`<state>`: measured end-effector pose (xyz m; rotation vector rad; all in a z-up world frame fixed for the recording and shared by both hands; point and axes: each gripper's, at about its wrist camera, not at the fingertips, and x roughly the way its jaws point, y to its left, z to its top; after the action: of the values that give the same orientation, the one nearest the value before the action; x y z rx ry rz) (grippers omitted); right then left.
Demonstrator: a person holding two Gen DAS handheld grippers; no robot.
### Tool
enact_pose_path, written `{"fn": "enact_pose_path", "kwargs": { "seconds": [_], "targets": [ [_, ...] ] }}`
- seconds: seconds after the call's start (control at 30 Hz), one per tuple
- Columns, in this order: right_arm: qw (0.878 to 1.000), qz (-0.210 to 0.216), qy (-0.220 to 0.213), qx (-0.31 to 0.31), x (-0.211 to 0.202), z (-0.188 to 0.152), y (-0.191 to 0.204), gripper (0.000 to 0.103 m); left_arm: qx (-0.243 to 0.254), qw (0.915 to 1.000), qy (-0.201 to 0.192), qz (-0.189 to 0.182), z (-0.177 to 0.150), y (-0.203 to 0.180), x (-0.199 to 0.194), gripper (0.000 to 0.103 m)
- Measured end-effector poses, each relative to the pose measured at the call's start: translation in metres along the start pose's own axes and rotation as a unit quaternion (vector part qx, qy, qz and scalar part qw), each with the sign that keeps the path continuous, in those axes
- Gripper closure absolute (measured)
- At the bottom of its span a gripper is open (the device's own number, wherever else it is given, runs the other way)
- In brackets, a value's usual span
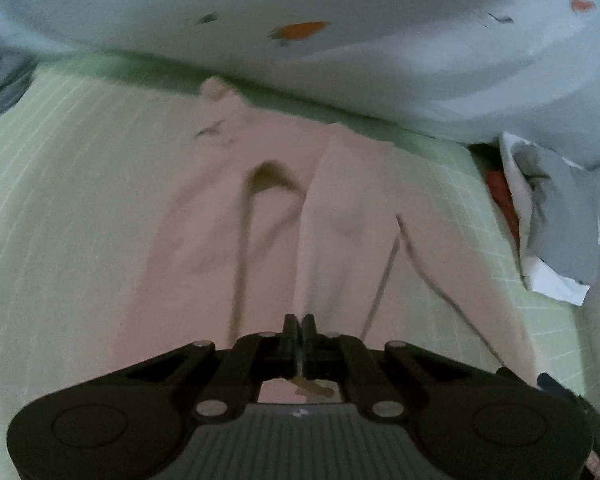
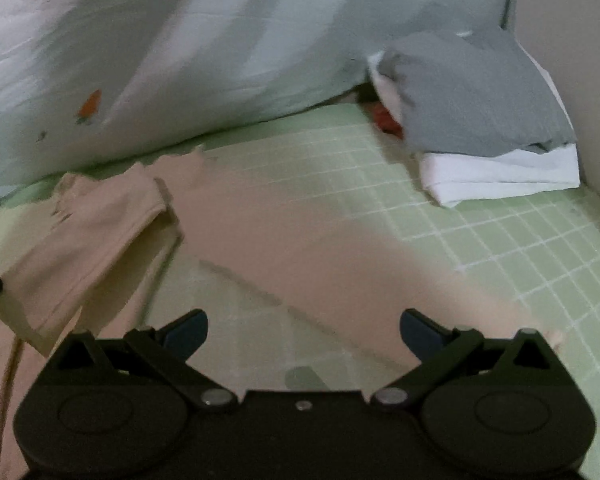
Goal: Fold clothes
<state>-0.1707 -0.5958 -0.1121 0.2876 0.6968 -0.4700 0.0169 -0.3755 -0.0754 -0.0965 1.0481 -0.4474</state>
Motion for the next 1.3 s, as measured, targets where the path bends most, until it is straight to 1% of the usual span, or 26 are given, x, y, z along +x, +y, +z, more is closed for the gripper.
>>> {"fn": "enact_pose_path", "kwargs": {
  "seconds": [0.07,0.17,0.3,0.47,0.63,0.73,0.8,0.83,0.9,0.97,1.07,1.17,1.2,1.3],
  "targets": [
    [1.000,0.004,0.002,0.003,-0.008,-0.006,0.012,0.000,-0.012,0.9999,0.004,0.006,-0.009,0.016,-0.012,0.101],
    [1.000,0.009,0.005,-0.005,-0.018,-0.014,0.035,0.000,-0.031,0.9995,0.011,0.005,-0.022,0.040,-0.028,0.101],
    [0.999,0.018,0.014,-0.024,-0.033,-0.030,0.066,0.000,-0.034,0.9991,0.023,0.005,-0.040,0.064,-0.039,0.101],
    [0.999,0.016,0.028,-0.044,-0.049,-0.051,0.092,0.000,-0.047,0.9978,0.047,-0.001,-0.057,0.090,-0.037,0.101],
    [0.998,0.006,0.029,-0.050,-0.064,-0.062,0.104,0.000,-0.065,0.9954,0.070,-0.001,-0.062,0.107,-0.028,0.100],
    [0.998,-0.001,0.025,-0.053,-0.071,-0.064,0.103,0.000,-0.061,0.9943,0.084,0.023,-0.061,0.106,-0.024,0.092],
    [0.999,-0.006,0.020,-0.047,-0.076,-0.065,0.100,0.000,-0.057,0.9940,0.087,0.035,-0.060,0.104,-0.024,0.074],
    [0.999,-0.009,0.017,-0.043,-0.078,-0.064,0.097,0.000,-0.058,0.9942,0.083,0.036,-0.058,0.102,-0.027,0.070],
    [0.999,-0.014,0.011,-0.030,-0.079,-0.061,0.090,0.000,-0.058,0.9951,0.070,0.037,-0.052,0.098,-0.033,0.055],
    [1.000,-0.019,0.005,-0.014,-0.080,-0.057,0.082,0.000,-0.054,0.9965,0.049,0.041,-0.045,0.090,-0.040,0.047],
    [1.000,-0.024,0.001,0.014,-0.074,-0.051,0.064,0.000,-0.039,0.9980,0.020,0.045,-0.035,0.074,-0.047,0.040],
    [0.999,-0.025,-0.008,0.037,-0.069,-0.043,0.047,0.000,-0.022,0.9985,-0.008,0.049,-0.031,0.055,-0.051,0.038],
    [0.999,-0.024,-0.010,0.044,-0.066,-0.041,0.040,0.000,-0.018,0.9985,-0.013,0.050,-0.030,0.049,-0.050,0.036],
    [0.998,-0.022,-0.010,0.065,-0.056,-0.035,0.020,0.000,-0.009,0.9981,-0.017,0.059,-0.031,0.034,-0.047,0.036]
  ]
}}
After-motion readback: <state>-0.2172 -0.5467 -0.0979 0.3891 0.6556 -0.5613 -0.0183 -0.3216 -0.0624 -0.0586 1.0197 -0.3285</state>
